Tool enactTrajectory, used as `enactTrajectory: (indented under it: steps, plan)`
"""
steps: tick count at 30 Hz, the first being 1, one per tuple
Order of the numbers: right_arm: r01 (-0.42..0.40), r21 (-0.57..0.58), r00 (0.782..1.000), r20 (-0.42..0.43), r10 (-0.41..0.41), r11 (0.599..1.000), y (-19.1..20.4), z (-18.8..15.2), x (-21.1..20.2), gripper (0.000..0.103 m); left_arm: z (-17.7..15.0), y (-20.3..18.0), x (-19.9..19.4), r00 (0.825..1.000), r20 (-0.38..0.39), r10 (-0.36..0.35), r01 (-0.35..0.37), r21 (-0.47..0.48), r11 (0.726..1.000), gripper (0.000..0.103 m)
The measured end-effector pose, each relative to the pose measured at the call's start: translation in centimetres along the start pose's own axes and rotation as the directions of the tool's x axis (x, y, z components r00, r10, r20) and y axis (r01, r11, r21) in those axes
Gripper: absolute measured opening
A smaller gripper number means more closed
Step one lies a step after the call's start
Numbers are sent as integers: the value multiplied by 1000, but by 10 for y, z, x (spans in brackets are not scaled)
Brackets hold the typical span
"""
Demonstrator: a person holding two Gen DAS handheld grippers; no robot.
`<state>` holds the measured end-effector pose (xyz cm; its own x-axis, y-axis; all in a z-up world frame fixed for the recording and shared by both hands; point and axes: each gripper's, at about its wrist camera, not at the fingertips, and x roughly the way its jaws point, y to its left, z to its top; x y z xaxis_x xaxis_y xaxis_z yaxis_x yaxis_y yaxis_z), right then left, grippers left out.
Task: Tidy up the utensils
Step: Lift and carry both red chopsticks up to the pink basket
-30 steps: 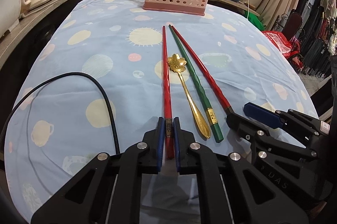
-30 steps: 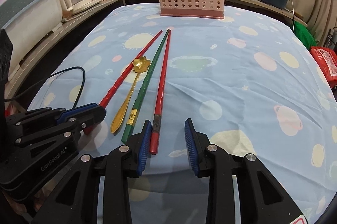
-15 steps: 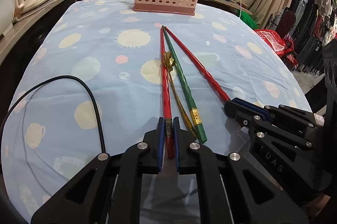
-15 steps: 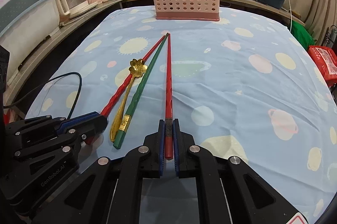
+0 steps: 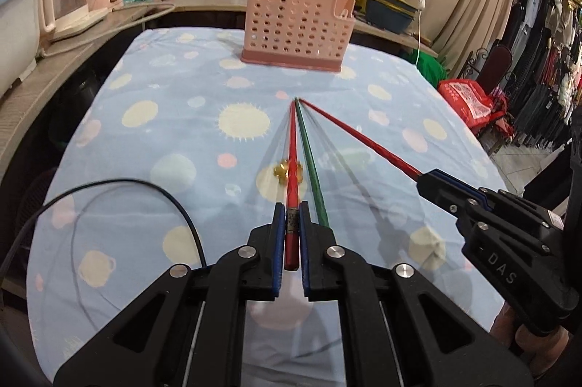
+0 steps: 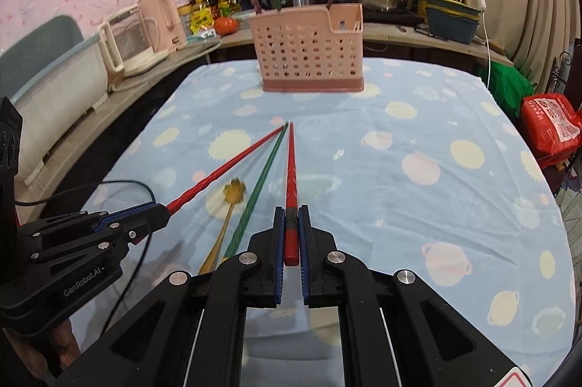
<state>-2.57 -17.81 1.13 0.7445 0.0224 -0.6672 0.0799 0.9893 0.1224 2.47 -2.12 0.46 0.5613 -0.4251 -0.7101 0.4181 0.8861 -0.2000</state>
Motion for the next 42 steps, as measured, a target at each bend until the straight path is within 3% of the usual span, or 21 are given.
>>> enactTrajectory:
  steps: [14, 28, 37, 42]
  plan:
    - [13, 51, 982, 186, -22, 999, -24, 74, -35, 7, 84, -9, -29, 987, 158, 20, -22, 14, 1000, 7]
    - [27, 60, 956, 291, -44, 998, -46, 145, -34, 7, 175, -23, -35, 960, 277, 30, -47, 56, 997, 7]
    - [-4, 78, 929, 369, -25, 997, -55, 200, -31, 7, 235, -24, -40, 931, 364, 32, -58, 59, 997, 7]
    - [-28, 73, 897, 441, -7, 997, -51, 239, -32, 7, 268, -18, -47, 907, 418, 45, -66, 35, 997, 7]
